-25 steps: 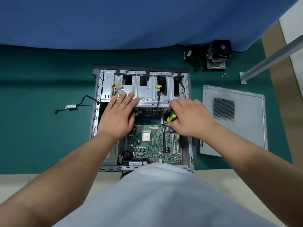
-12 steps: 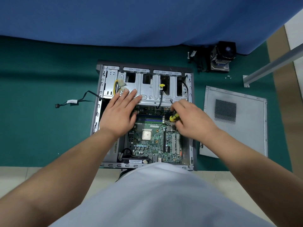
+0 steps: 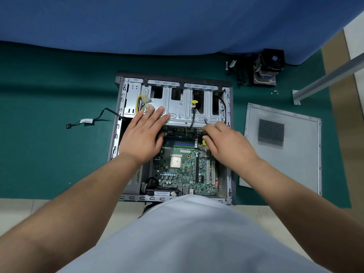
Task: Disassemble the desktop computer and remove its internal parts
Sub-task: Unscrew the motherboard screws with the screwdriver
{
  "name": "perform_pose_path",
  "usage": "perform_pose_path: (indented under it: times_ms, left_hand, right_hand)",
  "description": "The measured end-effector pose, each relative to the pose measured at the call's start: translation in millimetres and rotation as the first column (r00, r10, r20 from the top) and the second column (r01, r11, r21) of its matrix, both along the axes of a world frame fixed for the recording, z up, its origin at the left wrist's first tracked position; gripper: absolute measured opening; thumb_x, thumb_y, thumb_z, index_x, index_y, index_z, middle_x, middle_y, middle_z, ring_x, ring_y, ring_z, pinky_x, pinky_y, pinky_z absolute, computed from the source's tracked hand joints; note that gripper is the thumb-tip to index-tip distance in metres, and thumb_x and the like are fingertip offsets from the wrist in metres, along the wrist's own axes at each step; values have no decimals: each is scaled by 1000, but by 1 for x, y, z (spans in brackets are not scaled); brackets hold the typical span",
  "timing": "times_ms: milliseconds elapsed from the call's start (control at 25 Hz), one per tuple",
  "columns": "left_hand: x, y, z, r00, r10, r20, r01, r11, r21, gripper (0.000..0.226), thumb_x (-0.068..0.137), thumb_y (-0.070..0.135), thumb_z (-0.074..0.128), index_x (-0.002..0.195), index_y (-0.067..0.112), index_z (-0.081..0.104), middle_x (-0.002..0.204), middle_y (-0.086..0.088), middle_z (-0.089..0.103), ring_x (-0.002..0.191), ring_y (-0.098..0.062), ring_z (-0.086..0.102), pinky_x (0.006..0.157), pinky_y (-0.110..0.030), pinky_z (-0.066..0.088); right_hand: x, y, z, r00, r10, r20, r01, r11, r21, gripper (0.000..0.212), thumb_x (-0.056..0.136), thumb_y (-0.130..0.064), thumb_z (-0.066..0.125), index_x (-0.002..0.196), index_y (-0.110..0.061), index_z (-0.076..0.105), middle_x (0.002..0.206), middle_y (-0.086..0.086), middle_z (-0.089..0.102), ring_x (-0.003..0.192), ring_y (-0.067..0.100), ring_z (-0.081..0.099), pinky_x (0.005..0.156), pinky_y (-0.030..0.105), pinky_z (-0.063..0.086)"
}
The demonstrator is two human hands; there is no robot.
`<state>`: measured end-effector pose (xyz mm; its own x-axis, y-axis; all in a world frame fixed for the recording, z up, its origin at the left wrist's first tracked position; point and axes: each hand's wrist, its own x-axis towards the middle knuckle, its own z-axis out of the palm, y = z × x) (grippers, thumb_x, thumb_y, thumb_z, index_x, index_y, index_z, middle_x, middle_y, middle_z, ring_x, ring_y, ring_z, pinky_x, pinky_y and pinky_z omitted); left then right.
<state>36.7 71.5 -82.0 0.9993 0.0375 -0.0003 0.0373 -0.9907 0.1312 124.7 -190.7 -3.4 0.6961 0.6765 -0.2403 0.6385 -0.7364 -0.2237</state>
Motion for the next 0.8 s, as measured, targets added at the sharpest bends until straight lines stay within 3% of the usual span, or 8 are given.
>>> perform_pose_path:
  times_ms: [120,280,360,520,720,800]
  left_hand:
    - [0,0,-1,1000,1,7,-1,1000,0,63,99,43,33,161,31,28,170,5,23,158,-17,18,129,-41,8]
    - [-1,1,-3,1000,2,16,-2,1000,4,63,99,43,33,161,32,27,170,6,23,158,-16,17,129,-41,8]
    - [-1,0,-3,1000,1,18,-1,1000,4,63,99,43,33,161,32,27,170,6,23,158,-16,17,129,-41,8]
    - [-1,1,-5,1000,4,21,-5,1000,0,63,99,43,34,161,33,27,170,6,23,158,-16,17,129,-41,8]
    - [0,1,-5,1000,7,28,-6,1000,-9,63,99,42,34,160,33,28,169,6,25,157,-16,18,129,-42,10]
    - [0,1,-5,1000,10,27,-10,1000,-7,63,99,42,34,160,33,28,169,6,25,157,-16,18,129,-42,9]
  right_hand:
    - [-1,0,0,997,-13,-74,16,999,35,40,90,-20,55,129,-19,49,123,3,52,112,27,53,84,46,55]
    - [-2,0,-4,995,-97,-7,97,995,23,33,103,-36,53,127,-14,53,122,7,53,98,30,61,78,40,54]
    - [-2,-3,-6,993,-106,-51,110,991,74,31,100,-30,62,125,-13,58,121,6,52,98,27,61,84,38,53]
    - [0,-6,-5,947,-260,-190,297,934,201,32,88,-17,73,118,-20,61,117,-1,50,94,19,58,87,37,52]
    - [-3,-1,-6,969,-220,-113,229,971,67,31,97,-26,62,127,-20,54,122,5,58,98,28,64,83,44,55]
    - [-2,-2,-6,962,-220,-163,239,965,110,24,95,-16,62,118,-18,61,117,2,58,97,25,62,85,43,53]
